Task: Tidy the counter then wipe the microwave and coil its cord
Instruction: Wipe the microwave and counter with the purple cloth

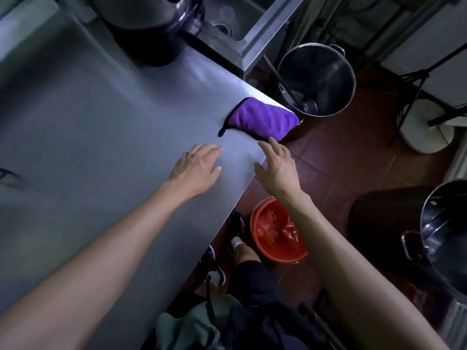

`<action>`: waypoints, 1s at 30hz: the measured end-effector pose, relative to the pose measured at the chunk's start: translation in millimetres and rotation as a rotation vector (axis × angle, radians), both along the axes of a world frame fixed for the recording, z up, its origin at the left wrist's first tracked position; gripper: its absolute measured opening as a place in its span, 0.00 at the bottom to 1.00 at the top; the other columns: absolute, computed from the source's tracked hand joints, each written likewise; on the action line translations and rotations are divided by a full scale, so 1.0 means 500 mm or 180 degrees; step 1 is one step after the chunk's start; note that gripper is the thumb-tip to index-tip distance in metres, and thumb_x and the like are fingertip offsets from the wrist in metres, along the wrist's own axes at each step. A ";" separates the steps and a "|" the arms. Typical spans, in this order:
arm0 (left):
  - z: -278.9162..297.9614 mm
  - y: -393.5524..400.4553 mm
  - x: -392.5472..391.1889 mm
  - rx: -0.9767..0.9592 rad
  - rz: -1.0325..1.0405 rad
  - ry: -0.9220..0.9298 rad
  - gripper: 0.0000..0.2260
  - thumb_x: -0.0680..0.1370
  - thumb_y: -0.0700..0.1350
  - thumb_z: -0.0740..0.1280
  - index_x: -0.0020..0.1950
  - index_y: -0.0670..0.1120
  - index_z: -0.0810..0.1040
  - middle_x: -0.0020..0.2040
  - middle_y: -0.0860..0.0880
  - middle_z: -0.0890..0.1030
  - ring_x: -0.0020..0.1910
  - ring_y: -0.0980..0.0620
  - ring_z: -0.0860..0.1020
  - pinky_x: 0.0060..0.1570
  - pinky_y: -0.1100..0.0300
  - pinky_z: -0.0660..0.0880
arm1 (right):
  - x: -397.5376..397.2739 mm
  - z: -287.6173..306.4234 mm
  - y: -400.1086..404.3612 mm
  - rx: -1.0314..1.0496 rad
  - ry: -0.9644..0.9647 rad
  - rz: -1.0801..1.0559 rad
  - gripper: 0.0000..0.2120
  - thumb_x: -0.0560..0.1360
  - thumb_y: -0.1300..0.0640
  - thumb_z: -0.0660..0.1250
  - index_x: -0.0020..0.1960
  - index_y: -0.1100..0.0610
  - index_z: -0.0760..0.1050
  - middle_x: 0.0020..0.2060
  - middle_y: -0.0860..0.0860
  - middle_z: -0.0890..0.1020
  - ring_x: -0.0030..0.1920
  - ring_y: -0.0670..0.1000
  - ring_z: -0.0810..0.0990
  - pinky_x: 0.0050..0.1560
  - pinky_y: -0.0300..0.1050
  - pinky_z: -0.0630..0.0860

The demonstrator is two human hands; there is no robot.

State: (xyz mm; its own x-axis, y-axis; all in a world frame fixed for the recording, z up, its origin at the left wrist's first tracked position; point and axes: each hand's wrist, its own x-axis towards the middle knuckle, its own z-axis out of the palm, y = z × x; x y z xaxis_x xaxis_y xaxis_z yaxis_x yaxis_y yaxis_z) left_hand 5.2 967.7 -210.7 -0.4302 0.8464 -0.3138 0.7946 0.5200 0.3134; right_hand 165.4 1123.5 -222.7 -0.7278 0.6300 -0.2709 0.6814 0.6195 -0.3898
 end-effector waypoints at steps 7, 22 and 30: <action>-0.017 0.223 -0.042 -0.0063 0.0084 0.0345 0.27 0.79 0.49 0.63 0.78 0.48 0.62 0.76 0.48 0.64 0.74 0.45 0.62 0.65 0.45 0.67 | -0.057 -0.037 0.130 0.0103 -0.0101 -0.0100 0.35 0.76 0.52 0.67 0.79 0.51 0.58 0.80 0.55 0.53 0.79 0.60 0.52 0.72 0.60 0.60; -0.087 0.307 -0.063 -0.0294 -0.0097 0.0686 0.23 0.80 0.50 0.64 0.74 0.50 0.66 0.65 0.47 0.74 0.64 0.44 0.69 0.60 0.47 0.64 | -0.113 -0.084 0.216 0.0377 -0.0475 0.0199 0.38 0.69 0.44 0.73 0.75 0.45 0.62 0.69 0.51 0.68 0.66 0.61 0.65 0.57 0.57 0.69; -0.080 0.232 -0.040 -0.0077 0.0036 0.0488 0.15 0.76 0.49 0.67 0.62 0.48 0.77 0.66 0.51 0.72 0.63 0.46 0.69 0.57 0.49 0.65 | -0.112 -0.088 0.184 0.0402 -0.0449 0.0625 0.30 0.67 0.48 0.72 0.68 0.44 0.70 0.61 0.51 0.75 0.59 0.60 0.69 0.50 0.53 0.66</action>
